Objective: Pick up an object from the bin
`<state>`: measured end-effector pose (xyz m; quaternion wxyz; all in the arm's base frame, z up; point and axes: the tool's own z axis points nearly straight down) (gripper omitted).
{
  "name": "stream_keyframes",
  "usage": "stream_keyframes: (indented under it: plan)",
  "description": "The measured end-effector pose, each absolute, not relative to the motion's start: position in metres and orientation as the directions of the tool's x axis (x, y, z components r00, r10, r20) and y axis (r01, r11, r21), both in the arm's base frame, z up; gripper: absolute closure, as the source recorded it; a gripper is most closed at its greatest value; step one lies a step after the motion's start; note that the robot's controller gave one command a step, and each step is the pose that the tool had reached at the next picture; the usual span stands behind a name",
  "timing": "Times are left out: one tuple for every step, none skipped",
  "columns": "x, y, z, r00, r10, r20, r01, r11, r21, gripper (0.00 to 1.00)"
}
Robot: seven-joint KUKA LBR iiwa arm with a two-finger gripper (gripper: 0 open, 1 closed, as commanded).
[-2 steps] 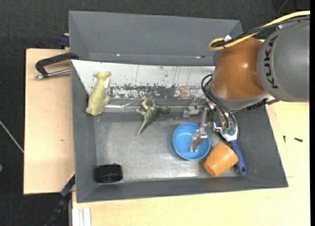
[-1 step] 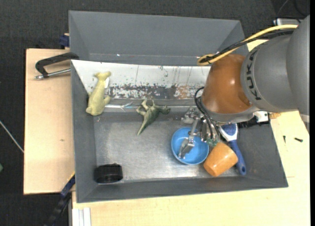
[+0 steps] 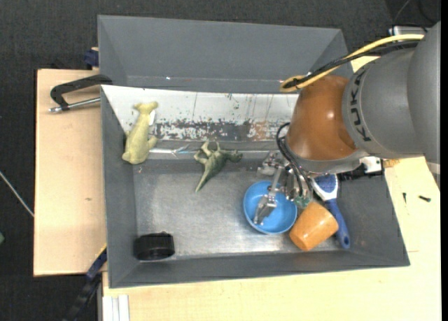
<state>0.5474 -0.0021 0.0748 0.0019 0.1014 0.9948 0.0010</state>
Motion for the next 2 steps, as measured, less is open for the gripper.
stream_keyframes:
  plan:
    - [0.550,-0.005,0.078,-0.979,0.201,-0.011,0.201,0.979,-0.001,1.00]
    - [0.552,-0.004,0.096,-0.980,0.200,-0.008,0.200,0.980,0.002,1.00]
